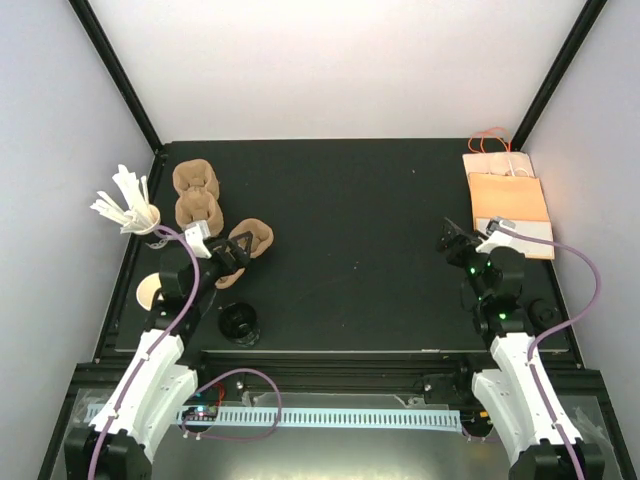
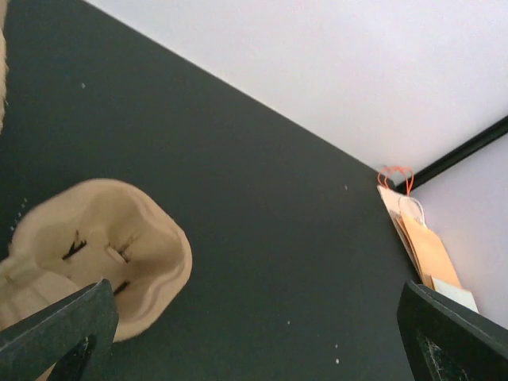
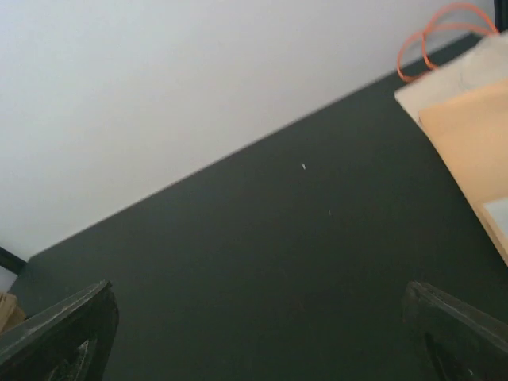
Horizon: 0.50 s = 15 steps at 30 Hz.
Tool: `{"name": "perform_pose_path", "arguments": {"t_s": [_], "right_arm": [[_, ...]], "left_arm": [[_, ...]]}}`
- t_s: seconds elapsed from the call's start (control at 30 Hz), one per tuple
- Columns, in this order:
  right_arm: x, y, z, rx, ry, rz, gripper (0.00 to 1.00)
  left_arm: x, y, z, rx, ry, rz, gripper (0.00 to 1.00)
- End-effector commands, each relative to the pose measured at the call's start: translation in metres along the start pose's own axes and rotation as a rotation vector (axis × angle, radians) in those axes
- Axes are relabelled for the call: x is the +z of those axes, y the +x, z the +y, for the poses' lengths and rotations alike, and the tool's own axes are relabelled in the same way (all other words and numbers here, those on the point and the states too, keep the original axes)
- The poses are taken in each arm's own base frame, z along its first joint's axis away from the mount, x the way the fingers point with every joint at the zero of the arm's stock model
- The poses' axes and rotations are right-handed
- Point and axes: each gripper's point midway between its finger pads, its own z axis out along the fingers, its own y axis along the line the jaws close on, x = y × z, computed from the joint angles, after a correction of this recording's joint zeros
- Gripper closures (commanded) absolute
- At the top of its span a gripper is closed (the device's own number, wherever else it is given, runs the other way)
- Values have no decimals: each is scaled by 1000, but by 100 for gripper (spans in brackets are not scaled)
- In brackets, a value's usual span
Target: Pack the takeout coffee
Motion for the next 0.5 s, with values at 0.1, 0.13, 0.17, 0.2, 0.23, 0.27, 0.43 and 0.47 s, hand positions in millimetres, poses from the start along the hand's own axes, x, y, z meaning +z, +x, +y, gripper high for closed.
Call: {"name": "perform_pose_path", "arguments": {"t_s": [0.1,0.13,0.17,0.2,0.23,0.27,0.43,0.47], "right_arm": [[22,14,-9,99,95,153,0],[28,14,-10,99,115,185,0],[33,17,-13,97,142,228,0],[39,18,-15,90,166,261,0],[45,17,-17,82,192,285,0],[50,17,-21,73,222,304,0],[76,7,-36,27,341,332,0],[82,5,-40,11,364,334,0]], "left_arm": [[3,22,-24,24,178,83,1],[4,24,-27,31,199,88,1],[5,25,-29,38,213,95,1],[6,26,-30,43,220,102,1],[8,26,-31,48,225,108,1],[9,27,-32,48,230,117,1],[19,36,-35,49,260,157,1],[22,36,-35,53,259,161,1]]}}
